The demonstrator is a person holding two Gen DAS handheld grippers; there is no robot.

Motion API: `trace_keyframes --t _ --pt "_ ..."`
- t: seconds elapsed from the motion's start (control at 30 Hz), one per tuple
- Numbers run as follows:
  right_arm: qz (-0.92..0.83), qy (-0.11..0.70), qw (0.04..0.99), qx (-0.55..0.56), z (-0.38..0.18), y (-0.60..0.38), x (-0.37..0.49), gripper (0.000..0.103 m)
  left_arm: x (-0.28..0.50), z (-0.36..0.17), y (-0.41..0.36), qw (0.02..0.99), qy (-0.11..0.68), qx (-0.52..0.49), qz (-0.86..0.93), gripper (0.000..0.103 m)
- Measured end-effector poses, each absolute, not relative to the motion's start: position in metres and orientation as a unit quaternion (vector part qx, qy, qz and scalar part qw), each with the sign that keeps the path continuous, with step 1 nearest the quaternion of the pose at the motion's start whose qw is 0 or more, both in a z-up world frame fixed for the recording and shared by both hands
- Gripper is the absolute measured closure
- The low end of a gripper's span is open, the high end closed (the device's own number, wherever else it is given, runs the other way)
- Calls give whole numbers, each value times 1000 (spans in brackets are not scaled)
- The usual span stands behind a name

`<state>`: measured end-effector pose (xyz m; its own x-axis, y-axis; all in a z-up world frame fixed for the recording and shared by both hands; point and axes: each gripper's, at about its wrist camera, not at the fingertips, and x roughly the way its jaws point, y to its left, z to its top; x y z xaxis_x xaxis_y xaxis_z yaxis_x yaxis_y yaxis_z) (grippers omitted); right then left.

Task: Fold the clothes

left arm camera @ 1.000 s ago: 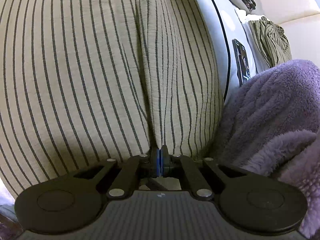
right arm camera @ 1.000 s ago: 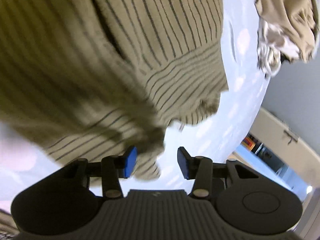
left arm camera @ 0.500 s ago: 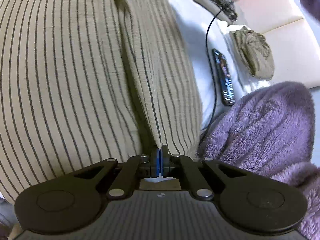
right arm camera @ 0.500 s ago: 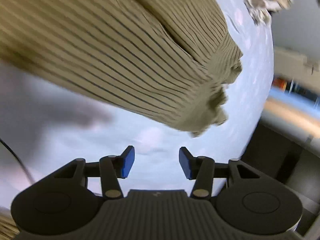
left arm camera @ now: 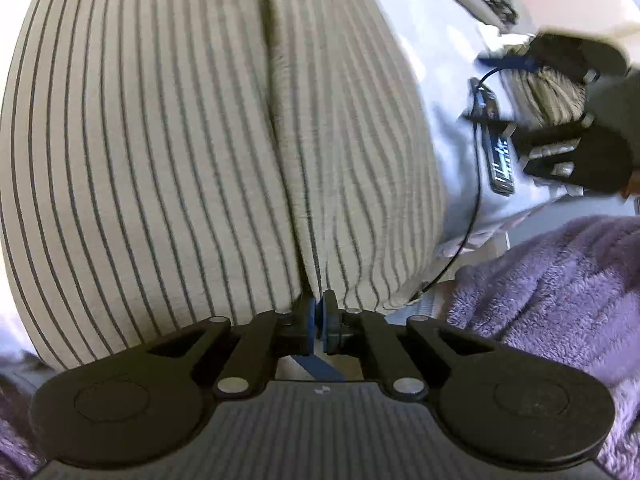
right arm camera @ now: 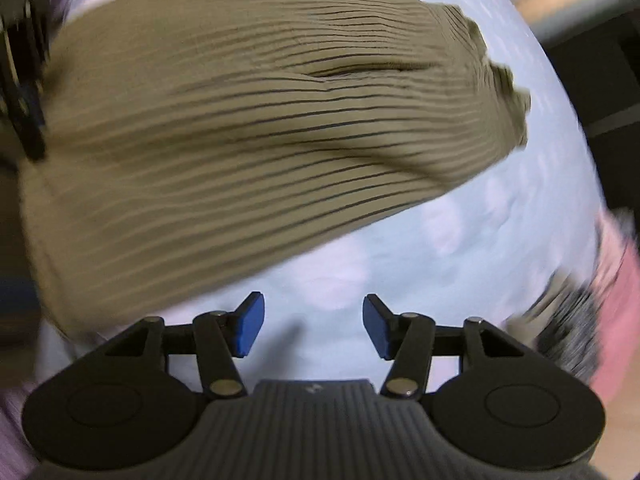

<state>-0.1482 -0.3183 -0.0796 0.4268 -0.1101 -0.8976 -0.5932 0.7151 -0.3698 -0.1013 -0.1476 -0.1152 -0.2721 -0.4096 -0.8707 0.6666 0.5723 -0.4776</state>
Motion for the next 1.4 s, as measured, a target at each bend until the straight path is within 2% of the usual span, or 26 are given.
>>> trace_keyframes --t 0.03,0.07,0.1,0.2,0.37,0.5,0.57,0.77,1.07,1.13,1.17,1.23,1.4 --pt "153 515 784 -311 -80 -318 -152 45 -101 -110 -148 596 653 103 -456 92" --pt "149 517 796 -277 -80 -319 -156 45 -100 -105 -148 597 649 107 -459 82" --pt "143 519 807 -243 -80 -321 -160 45 -99 -99 -149 600 645 112 -460 79" --pt "121 523 828 -162 -84 -325 -162 44 -90 -84 -154 614 630 123 -458 79" --pt "104 536 827 -131 -93 -311 -154 42 -59 -59 -167 644 604 115 -456 72" --pt "120 541 824 -120 -92 -290 -151 41 -29 -50 -194 668 584 106 -449 72" --pt "129 559 810 -124 -96 -276 -149 36 -14 -50 -210 672 585 94 -445 72" --pt "146 576 786 -173 -115 -255 -157 35 29 -63 -254 694 574 86 -427 72" --pt "136 587 791 -101 -107 -278 -147 35 87 -105 -297 719 574 45 -388 72" --pt "146 588 790 -91 -100 -277 -149 35 96 -112 -300 720 573 37 -389 83" --pt "153 588 790 -85 -96 -276 -150 35 98 -114 -300 718 572 36 -394 97" --pt "161 594 786 -64 -87 -279 -153 35 103 -116 -298 718 570 36 -399 102" --pt "164 639 750 53 -72 -307 -165 35 104 -117 -295 722 560 58 -402 103"
